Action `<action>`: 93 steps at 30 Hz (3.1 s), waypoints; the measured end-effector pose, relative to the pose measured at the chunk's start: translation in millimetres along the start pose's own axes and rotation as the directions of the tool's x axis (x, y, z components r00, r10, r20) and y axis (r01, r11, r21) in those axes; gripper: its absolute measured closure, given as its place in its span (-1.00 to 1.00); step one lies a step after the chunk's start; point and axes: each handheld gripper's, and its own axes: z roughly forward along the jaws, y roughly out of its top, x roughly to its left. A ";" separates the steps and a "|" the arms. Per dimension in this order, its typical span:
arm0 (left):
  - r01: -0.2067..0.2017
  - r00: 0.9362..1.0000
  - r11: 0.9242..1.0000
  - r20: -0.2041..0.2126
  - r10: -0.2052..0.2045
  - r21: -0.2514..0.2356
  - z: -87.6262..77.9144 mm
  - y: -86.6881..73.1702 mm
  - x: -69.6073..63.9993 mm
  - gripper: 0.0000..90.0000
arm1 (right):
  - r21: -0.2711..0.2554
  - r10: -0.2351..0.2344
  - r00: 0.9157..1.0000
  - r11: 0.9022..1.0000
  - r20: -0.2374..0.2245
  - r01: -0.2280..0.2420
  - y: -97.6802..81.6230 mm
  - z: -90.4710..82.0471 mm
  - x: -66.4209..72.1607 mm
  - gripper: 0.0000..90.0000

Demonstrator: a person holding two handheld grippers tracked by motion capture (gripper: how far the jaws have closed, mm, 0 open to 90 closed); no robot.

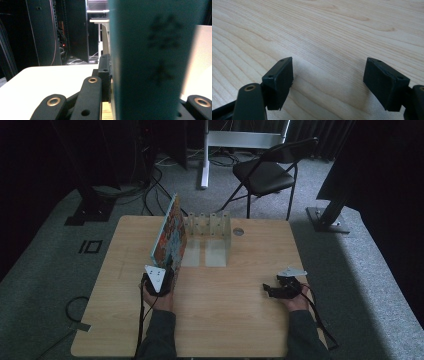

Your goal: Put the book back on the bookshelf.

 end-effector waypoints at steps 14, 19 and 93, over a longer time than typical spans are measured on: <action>-0.010 0.999 1.000 0.052 0.009 0.012 -1.3 1.3 7.6 0.52 | 0.000 0.000 1.000 1.000 0.000 0.000 0.0 0.0 0.1 -0.47; -0.014 0.995 1.000 0.095 0.012 0.016 -3.9 1.3 10.0 0.41 | 0.000 0.000 1.000 1.000 0.000 0.000 0.0 0.0 0.2 -0.47; -0.191 0.889 0.959 0.452 0.079 0.208 -53.2 -21.9 57.0 0.13 | 0.000 0.000 1.000 1.000 -0.001 0.000 0.0 0.0 0.2 -0.47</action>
